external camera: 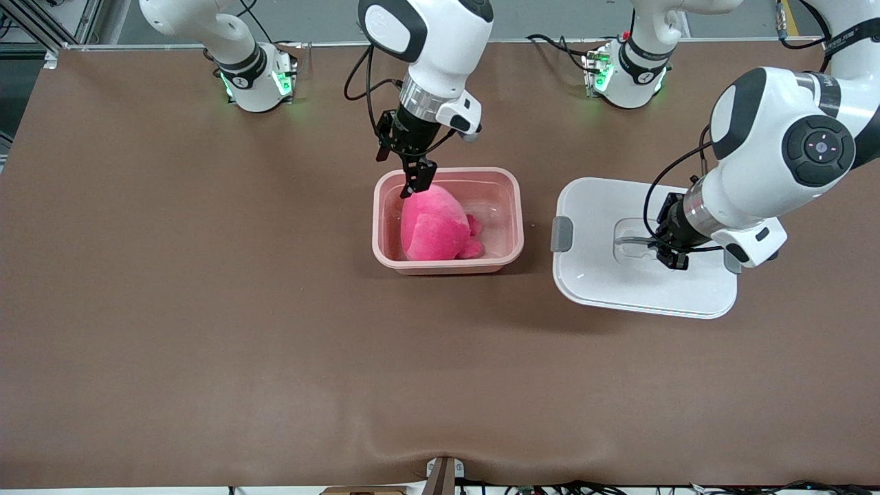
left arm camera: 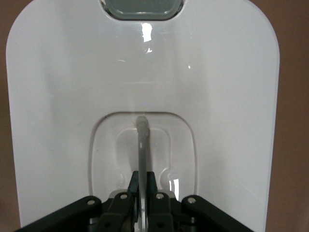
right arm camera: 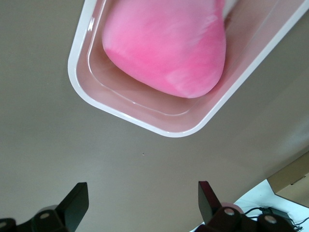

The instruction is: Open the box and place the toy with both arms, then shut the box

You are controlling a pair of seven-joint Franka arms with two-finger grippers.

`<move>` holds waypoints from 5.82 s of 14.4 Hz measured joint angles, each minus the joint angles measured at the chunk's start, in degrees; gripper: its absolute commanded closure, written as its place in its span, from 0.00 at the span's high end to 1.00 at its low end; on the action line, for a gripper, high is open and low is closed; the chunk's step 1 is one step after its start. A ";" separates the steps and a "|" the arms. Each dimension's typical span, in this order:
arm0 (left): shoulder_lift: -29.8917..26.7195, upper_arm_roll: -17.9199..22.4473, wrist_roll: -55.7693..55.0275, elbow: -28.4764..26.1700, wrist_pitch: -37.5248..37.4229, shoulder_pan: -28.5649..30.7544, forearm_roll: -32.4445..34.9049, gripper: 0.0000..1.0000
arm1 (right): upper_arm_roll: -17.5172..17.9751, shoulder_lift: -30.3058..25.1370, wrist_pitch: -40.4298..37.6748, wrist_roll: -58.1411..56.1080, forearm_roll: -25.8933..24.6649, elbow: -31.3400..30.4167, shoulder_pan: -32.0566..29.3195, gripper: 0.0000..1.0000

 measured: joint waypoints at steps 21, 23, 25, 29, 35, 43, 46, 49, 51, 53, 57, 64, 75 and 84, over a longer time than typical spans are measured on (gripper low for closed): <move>-0.01 -4.90 -5.15 -0.76 0.85 -1.35 0.00 0.00 | -1.55 -10.80 -4.72 6.76 20.75 0.28 -42.11 1.00; 0.07 -5.80 -7.68 -0.87 1.61 -1.81 0.00 0.00 | -1.56 -12.80 -5.18 12.07 21.89 -0.87 -43.83 1.00; 0.36 -6.36 -10.41 -0.90 2.54 -3.13 0.00 0.00 | -1.53 -14.99 -5.25 17.64 22.01 -2.83 -44.38 1.00; 1.52 -6.57 -16.08 -0.70 4.91 -7.26 0.00 0.00 | -1.47 -18.79 -5.25 31.67 22.05 -6.08 -44.69 1.00; 5.80 -6.65 -22.25 2.32 5.77 -12.75 0.00 0.00 | -1.47 -23.76 -6.03 43.23 24.26 -7.63 -47.84 1.00; 12.42 -6.63 -34.33 7.91 7.02 -18.81 3.11 0.00 | -1.42 -24.45 -6.07 54.49 32.10 -9.43 -54.64 1.00; 15.33 -6.59 -37.30 10.43 8.43 -21.13 4.20 0.00 | -2.78 -24.61 -7.48 59.73 32.15 -9.44 -53.94 1.00; 16.13 -6.60 -37.86 11.31 9.09 -22.77 5.15 0.00 | -6.54 -24.91 -7.85 61.66 32.14 -9.01 -51.82 1.00; 16.14 -6.61 -39.80 11.36 11.27 -23.78 5.38 0.00 | -7.61 -24.95 -7.84 61.66 31.90 -7.18 -51.62 1.00; 16.17 -6.60 -41.70 11.36 12.56 -24.26 5.47 0.00 | -7.76 -24.84 -7.85 61.66 31.34 -5.59 -51.56 1.00; 16.54 -6.61 -44.47 10.29 12.63 -25.58 5.48 0.00 | -7.82 -24.37 -9.73 61.71 30.72 -4.97 -51.38 1.00; 16.70 -6.62 -47.72 8.37 13.93 -27.19 5.57 0.00 | -8.08 -23.61 -9.76 61.71 29.16 -4.98 -50.90 1.00; 16.58 -6.66 -49.79 5.98 16.03 -28.60 7.57 0.00 | -8.18 -22.96 -7.82 61.71 28.91 -4.98 -50.78 1.00; 16.58 -6.67 -49.80 4.19 17.27 -29.43 7.64 0.00 | -8.20 -22.65 -7.82 61.72 28.76 -5.01 -50.79 1.00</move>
